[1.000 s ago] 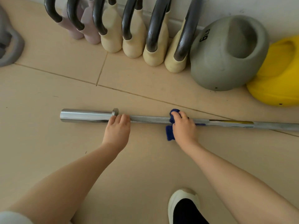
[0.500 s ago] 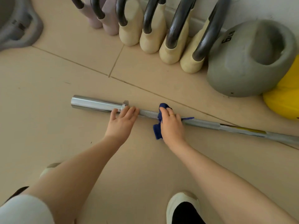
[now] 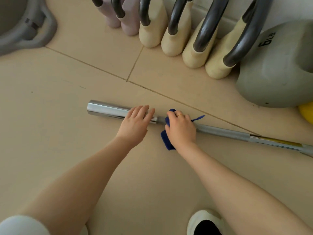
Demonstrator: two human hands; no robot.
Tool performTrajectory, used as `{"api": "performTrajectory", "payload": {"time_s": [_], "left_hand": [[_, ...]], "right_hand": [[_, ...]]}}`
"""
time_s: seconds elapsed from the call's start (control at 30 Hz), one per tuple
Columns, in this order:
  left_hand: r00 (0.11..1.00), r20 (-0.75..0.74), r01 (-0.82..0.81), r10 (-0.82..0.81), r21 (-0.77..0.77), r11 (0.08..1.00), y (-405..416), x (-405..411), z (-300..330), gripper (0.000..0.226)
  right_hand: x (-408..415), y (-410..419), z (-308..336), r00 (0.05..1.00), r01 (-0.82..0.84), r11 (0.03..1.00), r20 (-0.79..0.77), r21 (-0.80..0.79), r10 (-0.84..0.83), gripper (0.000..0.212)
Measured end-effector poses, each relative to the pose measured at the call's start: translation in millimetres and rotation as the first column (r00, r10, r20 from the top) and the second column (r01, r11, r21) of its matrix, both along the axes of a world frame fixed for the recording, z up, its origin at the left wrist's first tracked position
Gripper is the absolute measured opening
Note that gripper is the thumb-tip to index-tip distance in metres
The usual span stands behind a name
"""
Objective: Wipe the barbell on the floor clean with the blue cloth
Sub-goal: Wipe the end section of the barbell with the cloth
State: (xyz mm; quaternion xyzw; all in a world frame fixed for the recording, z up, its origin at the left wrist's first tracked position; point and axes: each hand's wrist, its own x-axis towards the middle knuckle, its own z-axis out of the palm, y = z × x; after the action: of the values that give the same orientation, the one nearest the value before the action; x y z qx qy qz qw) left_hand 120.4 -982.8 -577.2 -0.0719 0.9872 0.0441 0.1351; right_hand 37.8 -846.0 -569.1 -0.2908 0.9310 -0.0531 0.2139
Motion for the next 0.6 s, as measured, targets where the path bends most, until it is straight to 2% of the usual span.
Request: {"api": "performTrajectory", "payload": {"time_s": [0.07, 0.2, 0.33, 0.4, 0.47, 0.5, 0.6], "left_hand": [[1.0, -0.022, 0.0, 0.001, 0.044, 0.999, -0.8, 6.6, 5.1, 0.086], [0.999, -0.045, -0.012, 0.016, 0.083, 0.996, -7.1, 17.3, 6.5, 0.081], [0.991, 0.122, 0.033, -0.045, 0.101, 0.994, -1.2, 13.7, 8.3, 0.092], [0.973, 0.226, 0.011, -0.037, 0.113, 0.994, -2.2, 9.8, 5.6, 0.096], [0.965, 0.259, -0.005, -0.033, 0.144, 0.99, -2.1, 8.7, 5.3, 0.094], [0.963, 0.265, -0.009, -0.035, 0.164, 0.986, -2.3, 9.4, 6.2, 0.092], [0.96, 0.279, -0.03, -0.032, 0.216, 0.976, -7.8, 9.6, 8.3, 0.087]], "right_hand": [[12.4, -13.5, -1.6, 0.998, -0.06, 0.998, 0.017, -0.013, 0.06, 0.034], [29.7, -24.3, -7.8, 0.974, -0.209, 0.977, -0.096, -0.045, 0.204, 0.04], [24.5, 0.3, -7.5, 0.924, -0.326, 0.945, -0.204, 0.02, 0.323, 0.023], [15.3, 11.2, -3.7, 0.945, -0.248, 0.963, -0.192, 0.104, 0.264, 0.016], [8.5, 10.2, -1.6, 0.982, -0.131, 0.977, -0.115, 0.168, 0.152, 0.015], [8.2, 4.8, -2.8, 0.991, -0.098, 0.981, -0.07, 0.166, 0.111, 0.017], [26.8, -23.8, -4.9, 0.996, -0.083, 0.996, 0.043, 0.029, 0.081, 0.023]]}}
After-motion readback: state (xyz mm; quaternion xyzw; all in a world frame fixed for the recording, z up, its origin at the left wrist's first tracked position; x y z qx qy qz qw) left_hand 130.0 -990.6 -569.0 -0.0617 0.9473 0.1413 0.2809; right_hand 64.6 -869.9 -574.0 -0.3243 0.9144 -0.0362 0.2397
